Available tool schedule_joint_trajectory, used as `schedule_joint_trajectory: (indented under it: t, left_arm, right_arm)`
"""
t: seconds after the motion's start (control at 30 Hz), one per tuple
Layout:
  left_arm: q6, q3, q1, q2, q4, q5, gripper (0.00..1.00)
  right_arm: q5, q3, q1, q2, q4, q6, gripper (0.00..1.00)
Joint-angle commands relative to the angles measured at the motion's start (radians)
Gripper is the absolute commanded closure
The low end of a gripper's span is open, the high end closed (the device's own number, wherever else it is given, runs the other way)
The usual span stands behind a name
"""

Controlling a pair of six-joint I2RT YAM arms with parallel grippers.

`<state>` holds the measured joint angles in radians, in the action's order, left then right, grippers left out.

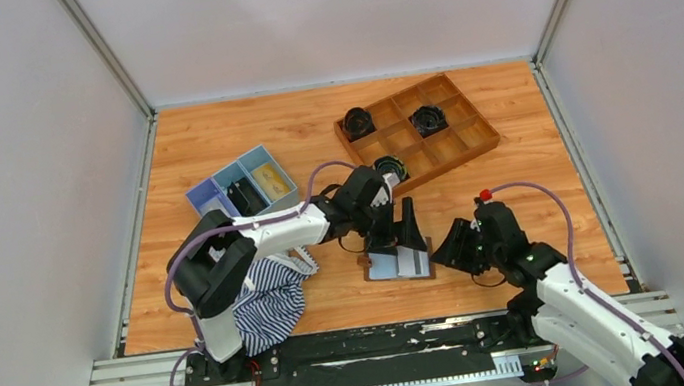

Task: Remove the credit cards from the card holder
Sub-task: Remove the credit card from the card holder.

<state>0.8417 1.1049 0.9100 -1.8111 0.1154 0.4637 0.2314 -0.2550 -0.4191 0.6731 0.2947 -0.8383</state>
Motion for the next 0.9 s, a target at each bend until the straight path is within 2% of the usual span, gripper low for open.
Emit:
schedule_joint_trajectory:
  t: [0.0, 0.13, 0.3, 0.43, 0.57, 0.87]
  left_arm:
    - [-0.002, -0.024, -0.009, 0.038, 0.022, -0.017, 0.11]
    - [0.010, -0.038, -0.012, 0.043, 0.012, -0.029, 0.15]
    - [0.040, -0.062, -0.022, 0.030, -0.024, -0.027, 0.21]
    - [0.091, -0.107, -0.034, 0.021, -0.108, -0.017, 0.26]
    - [0.097, -0.115, -0.036, 0.005, -0.111, -0.022, 0.30]
    - [0.103, -0.122, -0.037, -0.014, -0.111, -0.036, 0.35]
  right_arm:
    - [-0.060, -0.043, 0.013, -0.065, 0.063, -0.019, 0.50]
    - [-0.026, -0.044, 0.013, -0.070, 0.004, -0.027, 0.61]
    - [0.075, -0.062, 0.013, 0.070, -0.134, -0.023, 0.76]
    - [0.102, -0.078, 0.013, 0.190, -0.221, -0.001, 0.78]
    - [0.136, -0.078, 0.013, 0.271, -0.284, -0.002, 0.78]
    - [0.121, -0.043, 0.013, 0.361, -0.339, 0.012, 0.77]
